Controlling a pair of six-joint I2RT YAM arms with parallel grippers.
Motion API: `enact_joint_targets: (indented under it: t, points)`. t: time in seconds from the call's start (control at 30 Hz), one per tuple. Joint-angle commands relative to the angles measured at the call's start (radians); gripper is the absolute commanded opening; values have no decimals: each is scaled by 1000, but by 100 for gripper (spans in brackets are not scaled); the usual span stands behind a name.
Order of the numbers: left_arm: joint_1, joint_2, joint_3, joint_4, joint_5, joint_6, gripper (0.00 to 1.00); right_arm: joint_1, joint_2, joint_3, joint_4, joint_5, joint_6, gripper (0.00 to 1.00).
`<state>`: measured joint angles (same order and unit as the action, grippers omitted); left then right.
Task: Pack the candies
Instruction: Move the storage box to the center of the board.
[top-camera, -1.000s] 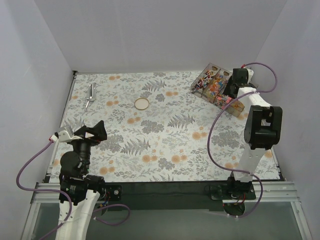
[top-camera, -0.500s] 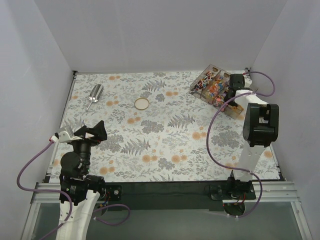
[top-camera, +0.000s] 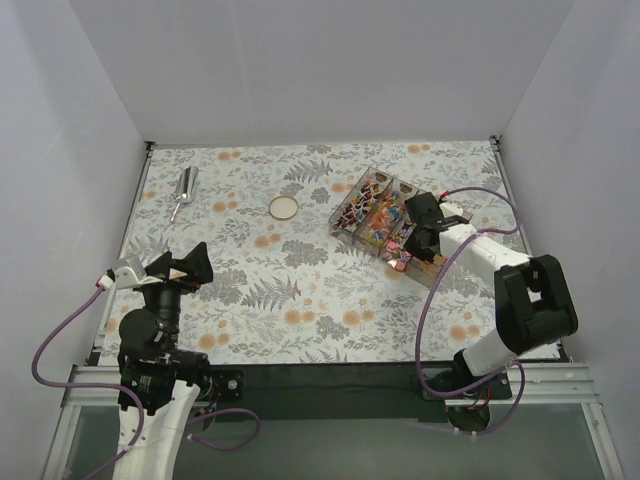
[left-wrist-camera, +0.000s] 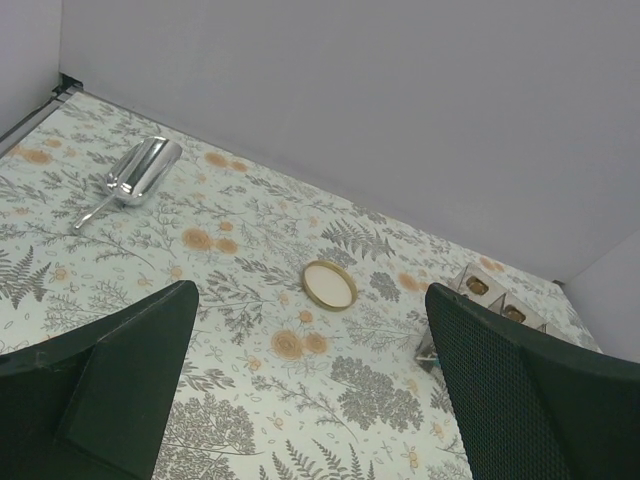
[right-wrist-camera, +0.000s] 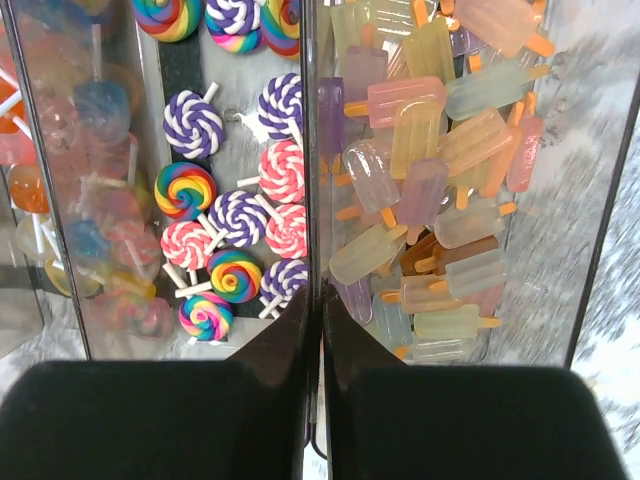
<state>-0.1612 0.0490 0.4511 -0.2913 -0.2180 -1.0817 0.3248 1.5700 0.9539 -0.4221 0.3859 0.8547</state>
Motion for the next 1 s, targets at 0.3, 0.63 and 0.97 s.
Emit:
enact_joint_targets:
  t: [0.3, 0.63, 0.97]
  points:
    - [-11, -6, 1, -8, 6, 8, 97, 252, -217, -170, -73, -145, 181, 20]
    - [-11, 6, 0, -8, 11, 8, 97, 364, -191, -121, 43, -297, 129, 44]
    - [-12, 15, 3, -11, 14, 11, 97, 379, -42, 34, 192, -380, 1, 50]
